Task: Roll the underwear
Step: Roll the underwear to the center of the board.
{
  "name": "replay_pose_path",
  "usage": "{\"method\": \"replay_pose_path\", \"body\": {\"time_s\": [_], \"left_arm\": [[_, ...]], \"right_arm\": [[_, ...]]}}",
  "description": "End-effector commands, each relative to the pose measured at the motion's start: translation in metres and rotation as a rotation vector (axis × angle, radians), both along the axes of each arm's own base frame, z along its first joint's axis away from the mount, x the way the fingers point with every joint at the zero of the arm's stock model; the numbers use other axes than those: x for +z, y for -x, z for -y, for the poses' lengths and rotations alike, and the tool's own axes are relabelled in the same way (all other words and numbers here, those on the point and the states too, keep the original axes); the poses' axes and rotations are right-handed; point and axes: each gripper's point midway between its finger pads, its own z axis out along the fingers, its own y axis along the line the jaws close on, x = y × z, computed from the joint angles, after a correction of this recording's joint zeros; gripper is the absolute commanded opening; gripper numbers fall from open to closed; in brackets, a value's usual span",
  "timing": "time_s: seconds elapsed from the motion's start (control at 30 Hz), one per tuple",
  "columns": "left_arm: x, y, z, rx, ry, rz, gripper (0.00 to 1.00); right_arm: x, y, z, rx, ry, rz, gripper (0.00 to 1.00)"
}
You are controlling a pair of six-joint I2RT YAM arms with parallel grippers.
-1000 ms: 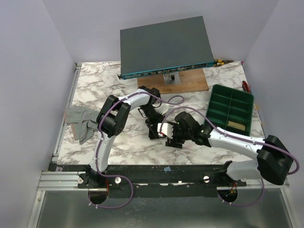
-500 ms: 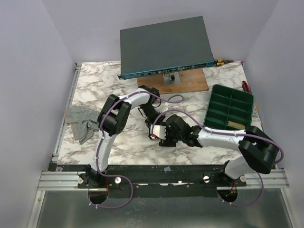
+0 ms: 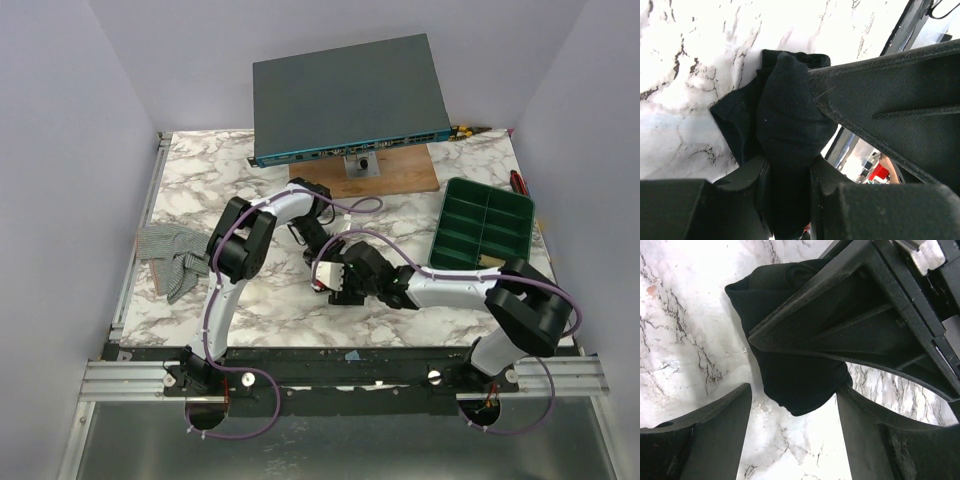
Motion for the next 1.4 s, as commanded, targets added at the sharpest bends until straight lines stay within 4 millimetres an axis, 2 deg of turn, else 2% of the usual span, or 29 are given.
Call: {"method": "replay_pose_path", "body": {"time_s": [0.0, 0.7, 0.93, 1.13, 1.37], "left_arm": [[-0.021, -0.008, -0.002, -0.034, -0.01, 0.045, 0.05], [-0.017, -0.004, -0.001, -0.049, 0.013, 0.023, 0.05], [-0.017, -0.003, -0.001, -0.051, 0.014, 0.017, 0.05], [-0.016, -0.003, -0.001, -0.052, 0.023, 0.017, 0.06], [-0.013, -0.001, -0.001, -0.058, 0.035, 0.014, 0.05]], "right_arm": [[0.006, -0.011, -0.021, 0.027, -0.034, 0.054, 0.72], [-0.033, -0.004, -0.019, 0.041, 0.022, -0.012, 0.64], [-0.043, -0.002, -0.014, 0.026, 0.035, -0.037, 0.52], [-0.04, -0.012, -0.006, -0.024, 0.008, -0.045, 0.66], [-0.045, -0.012, -0.006, -0.002, 0.01, -0.103, 0.67]]}}
